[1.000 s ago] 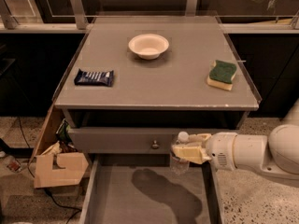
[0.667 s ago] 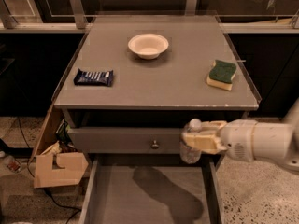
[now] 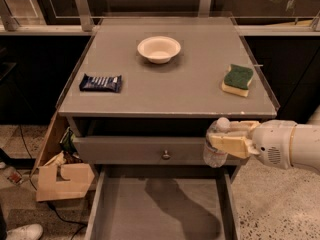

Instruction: Pick water bottle from middle drawer and place on counter

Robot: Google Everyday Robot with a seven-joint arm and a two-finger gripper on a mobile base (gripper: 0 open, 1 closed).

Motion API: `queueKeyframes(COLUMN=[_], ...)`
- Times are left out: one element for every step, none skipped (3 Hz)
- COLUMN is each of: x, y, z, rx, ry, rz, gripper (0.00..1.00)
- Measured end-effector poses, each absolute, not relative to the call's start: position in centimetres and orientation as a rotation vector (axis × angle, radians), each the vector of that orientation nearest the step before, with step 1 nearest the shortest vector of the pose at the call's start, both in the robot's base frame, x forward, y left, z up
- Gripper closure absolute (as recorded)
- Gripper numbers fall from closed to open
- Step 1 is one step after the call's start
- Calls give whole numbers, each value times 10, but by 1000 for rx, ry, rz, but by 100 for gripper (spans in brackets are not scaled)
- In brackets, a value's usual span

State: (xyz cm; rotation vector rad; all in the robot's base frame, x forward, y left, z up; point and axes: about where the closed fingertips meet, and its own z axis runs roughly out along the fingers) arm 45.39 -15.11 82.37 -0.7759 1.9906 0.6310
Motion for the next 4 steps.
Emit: queueKeyframes(x=[457, 463, 463, 443], y=[-164, -176, -175, -164], z=[852, 902, 901, 906], rx=[-813, -875, -875, -927], ry=[2011, 2032, 2031, 2047], rz=[568, 501, 501, 552], gripper=[100, 100, 100, 100])
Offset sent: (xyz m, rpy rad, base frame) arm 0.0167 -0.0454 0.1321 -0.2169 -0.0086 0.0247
